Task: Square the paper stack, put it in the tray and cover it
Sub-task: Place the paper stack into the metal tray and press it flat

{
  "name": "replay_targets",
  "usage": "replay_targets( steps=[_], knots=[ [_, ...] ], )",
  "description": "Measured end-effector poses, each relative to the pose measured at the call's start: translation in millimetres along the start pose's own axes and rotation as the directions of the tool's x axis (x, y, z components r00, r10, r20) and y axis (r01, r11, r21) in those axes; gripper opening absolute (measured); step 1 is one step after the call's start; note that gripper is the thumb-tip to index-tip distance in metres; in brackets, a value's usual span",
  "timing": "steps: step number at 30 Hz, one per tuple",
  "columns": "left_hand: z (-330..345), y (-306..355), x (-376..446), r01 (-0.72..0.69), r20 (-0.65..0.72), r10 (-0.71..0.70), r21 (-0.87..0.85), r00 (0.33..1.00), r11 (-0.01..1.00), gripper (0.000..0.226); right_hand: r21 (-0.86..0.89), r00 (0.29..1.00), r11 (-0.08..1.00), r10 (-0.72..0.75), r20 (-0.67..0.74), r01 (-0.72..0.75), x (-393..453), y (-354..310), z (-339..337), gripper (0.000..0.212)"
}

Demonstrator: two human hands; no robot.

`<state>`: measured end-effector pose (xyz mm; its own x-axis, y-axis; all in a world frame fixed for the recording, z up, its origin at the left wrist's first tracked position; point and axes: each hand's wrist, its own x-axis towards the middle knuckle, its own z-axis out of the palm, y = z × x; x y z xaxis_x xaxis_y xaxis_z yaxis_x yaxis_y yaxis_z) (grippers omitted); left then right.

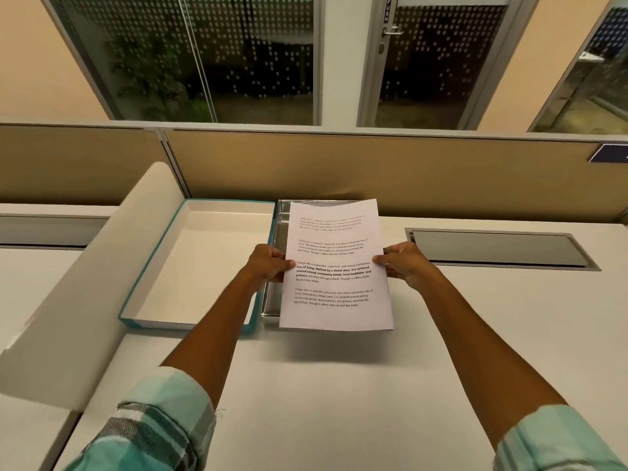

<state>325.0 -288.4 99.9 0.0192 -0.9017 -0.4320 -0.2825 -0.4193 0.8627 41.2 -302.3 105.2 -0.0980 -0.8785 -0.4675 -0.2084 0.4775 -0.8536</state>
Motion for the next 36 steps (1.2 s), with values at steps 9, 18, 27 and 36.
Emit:
replay_targets(
  steps=[9,18,27,36],
  knots=[
    [-8,2,66,0.031,-0.092,-0.018,0.145,0.996,0.989,0.032,-0.07,0.995,0.994,0.078,-0.058,-0.083,65,-13,29,0.032],
    [0,-7,100,0.028,-0.147,0.023,0.333,0.989,0.942,0.029,-0.232,0.991,0.968,0.066,-0.118,-0.092,100,-6,49,0.032],
    [11,-11,115,0.013,-0.173,0.077,0.467,0.982,0.884,0.03,-0.353,0.981,0.935,-0.026,-0.19,-0.043,112,7,59,0.032],
    [23,-17,117,0.008,-0.23,0.136,0.534,0.964,0.845,0.03,-0.488,0.971,0.873,-0.109,-0.212,-0.009,112,13,59,0.031]
  ],
)
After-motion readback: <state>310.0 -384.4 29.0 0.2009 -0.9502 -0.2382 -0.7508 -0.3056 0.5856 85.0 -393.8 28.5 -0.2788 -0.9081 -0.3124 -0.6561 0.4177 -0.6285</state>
